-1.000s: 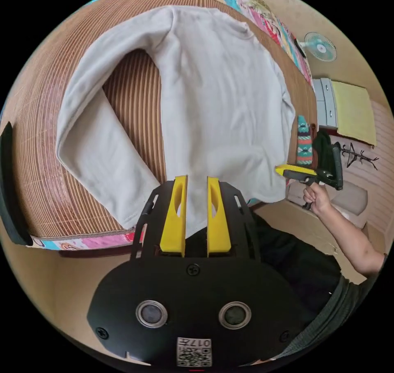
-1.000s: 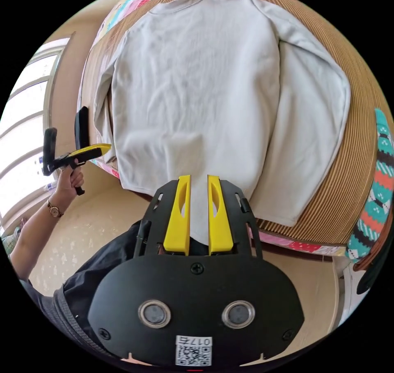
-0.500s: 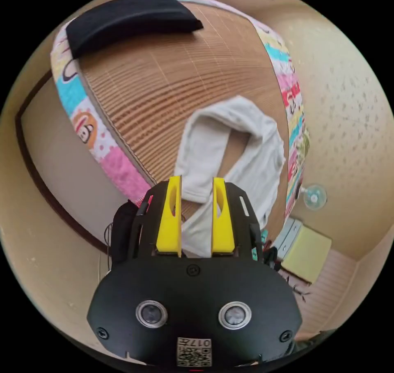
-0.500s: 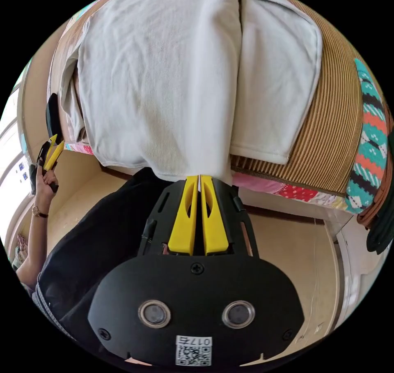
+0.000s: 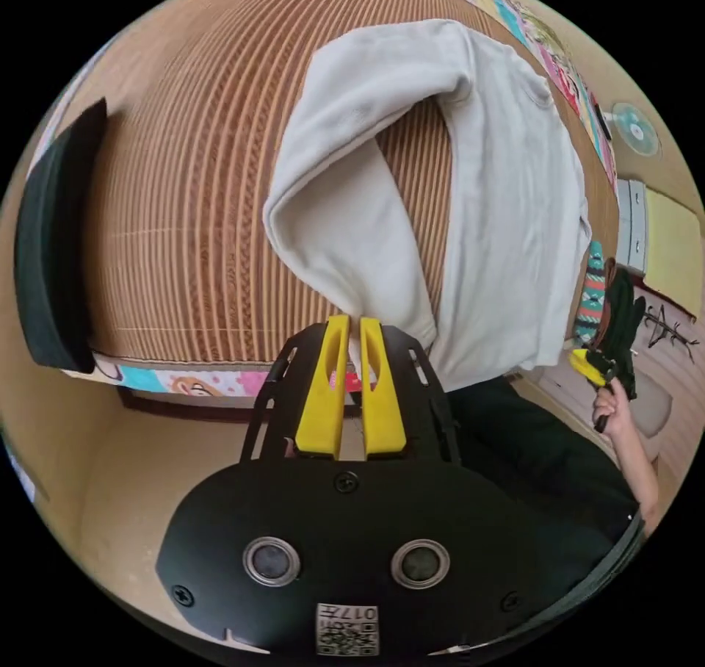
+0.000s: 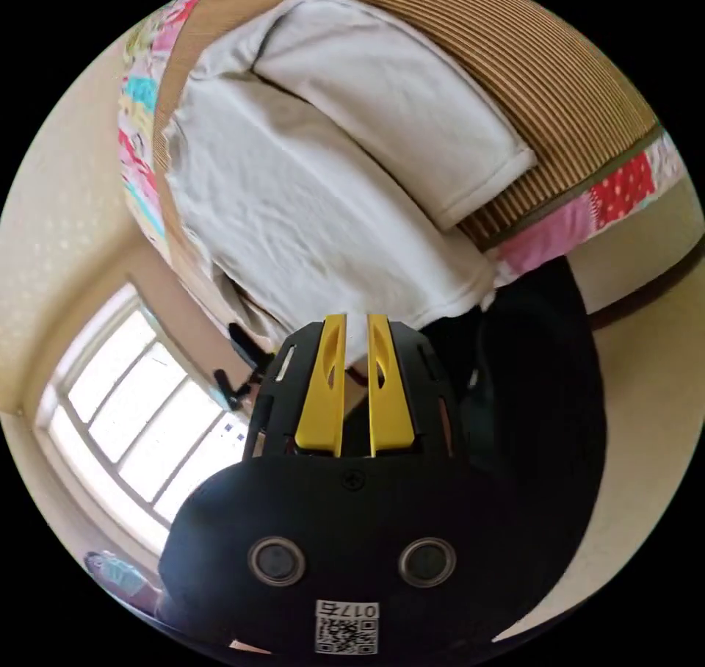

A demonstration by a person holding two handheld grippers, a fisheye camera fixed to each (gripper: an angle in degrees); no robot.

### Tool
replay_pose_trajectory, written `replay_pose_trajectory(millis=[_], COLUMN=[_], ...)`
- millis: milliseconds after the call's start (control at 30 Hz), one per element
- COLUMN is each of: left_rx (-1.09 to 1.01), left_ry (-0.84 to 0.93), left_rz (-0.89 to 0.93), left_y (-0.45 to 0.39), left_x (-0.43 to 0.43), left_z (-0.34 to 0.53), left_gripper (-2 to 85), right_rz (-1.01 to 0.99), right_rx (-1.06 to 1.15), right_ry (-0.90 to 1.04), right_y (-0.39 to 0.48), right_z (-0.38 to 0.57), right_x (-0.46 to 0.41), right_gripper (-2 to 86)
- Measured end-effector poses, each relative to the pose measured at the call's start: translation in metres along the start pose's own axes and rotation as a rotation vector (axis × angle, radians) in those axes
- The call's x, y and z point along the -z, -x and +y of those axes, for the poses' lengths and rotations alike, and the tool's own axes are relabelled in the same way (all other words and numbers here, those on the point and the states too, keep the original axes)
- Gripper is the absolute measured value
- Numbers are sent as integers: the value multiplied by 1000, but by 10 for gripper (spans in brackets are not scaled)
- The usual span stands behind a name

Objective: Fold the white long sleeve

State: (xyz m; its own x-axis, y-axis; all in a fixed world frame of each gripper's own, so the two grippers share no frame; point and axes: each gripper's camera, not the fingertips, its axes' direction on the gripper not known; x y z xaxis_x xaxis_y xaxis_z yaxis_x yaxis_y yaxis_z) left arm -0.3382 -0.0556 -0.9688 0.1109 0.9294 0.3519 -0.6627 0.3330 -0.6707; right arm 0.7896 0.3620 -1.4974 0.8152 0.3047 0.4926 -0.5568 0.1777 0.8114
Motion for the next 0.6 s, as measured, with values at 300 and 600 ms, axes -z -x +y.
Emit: replay_pose_trajectory(millis=[300,600], left_rx=[576,1247], left_ry=[-498,-746], left_rz=[36,1030], left_y=[155,254], left_x=[77,-98], left_z=[219,351], left_gripper=[55,104], right_rz=[-403,-500], right_rx=[11,-72], right_ry=[-247,-328], right_y=[-52,-112], right_z=[36,76], right_x=[35,45], right_gripper=[63,64])
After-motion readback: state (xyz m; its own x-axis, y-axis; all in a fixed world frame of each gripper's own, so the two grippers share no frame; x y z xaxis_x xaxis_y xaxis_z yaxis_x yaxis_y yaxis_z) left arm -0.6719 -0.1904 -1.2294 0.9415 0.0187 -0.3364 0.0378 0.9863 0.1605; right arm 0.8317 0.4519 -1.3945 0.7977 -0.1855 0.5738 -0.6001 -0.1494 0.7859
